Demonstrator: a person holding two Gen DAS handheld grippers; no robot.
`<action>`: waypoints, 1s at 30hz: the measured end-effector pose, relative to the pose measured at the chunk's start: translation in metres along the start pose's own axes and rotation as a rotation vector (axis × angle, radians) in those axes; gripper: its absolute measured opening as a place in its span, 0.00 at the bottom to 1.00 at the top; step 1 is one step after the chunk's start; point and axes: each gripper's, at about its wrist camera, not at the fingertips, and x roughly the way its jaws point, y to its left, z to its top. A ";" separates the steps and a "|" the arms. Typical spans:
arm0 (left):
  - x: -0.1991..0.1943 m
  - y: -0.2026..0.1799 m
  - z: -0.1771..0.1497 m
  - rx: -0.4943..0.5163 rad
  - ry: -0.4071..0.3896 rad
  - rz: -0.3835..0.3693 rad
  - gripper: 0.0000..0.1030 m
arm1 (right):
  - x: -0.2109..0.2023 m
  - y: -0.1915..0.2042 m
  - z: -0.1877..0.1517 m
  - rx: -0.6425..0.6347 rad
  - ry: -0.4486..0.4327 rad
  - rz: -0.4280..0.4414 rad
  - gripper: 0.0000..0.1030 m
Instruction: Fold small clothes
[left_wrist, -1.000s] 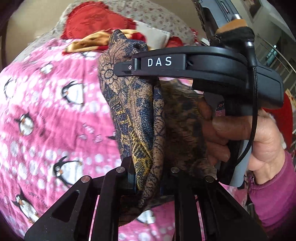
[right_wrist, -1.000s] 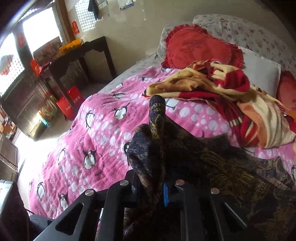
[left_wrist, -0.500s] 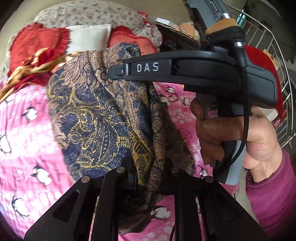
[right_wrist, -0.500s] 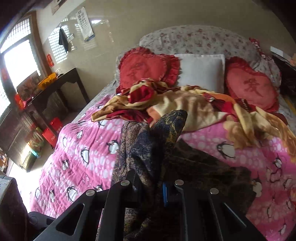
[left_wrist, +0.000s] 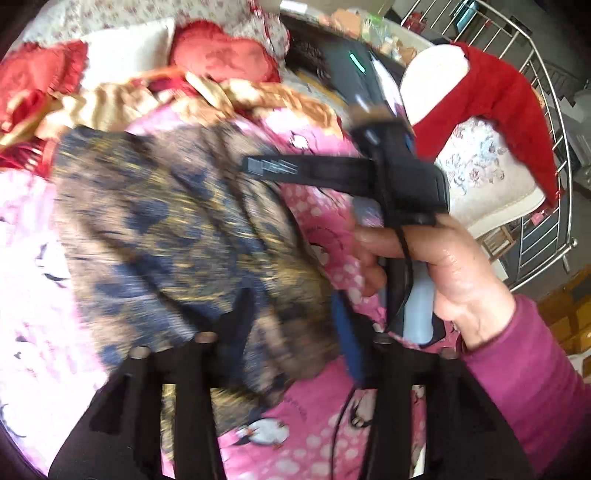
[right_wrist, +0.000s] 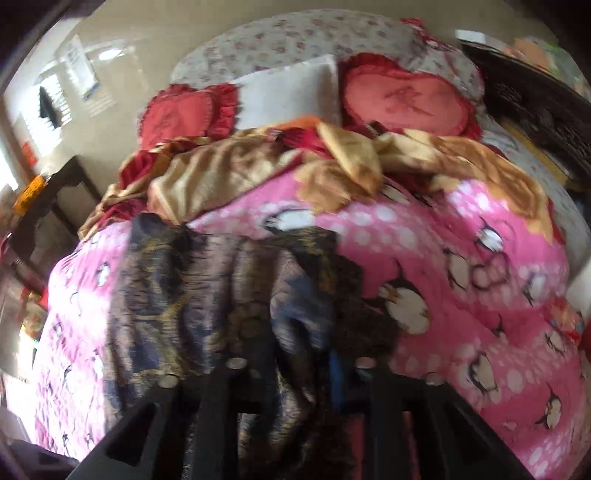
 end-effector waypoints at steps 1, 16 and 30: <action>-0.012 0.006 -0.002 0.007 -0.024 0.019 0.49 | -0.004 -0.006 -0.003 0.017 -0.016 -0.015 0.38; 0.008 0.059 -0.084 -0.031 0.084 0.297 0.49 | -0.040 0.020 -0.097 -0.108 0.044 -0.064 0.18; 0.006 0.060 -0.092 -0.039 0.086 0.312 0.49 | -0.026 -0.012 -0.027 0.134 -0.084 0.034 0.59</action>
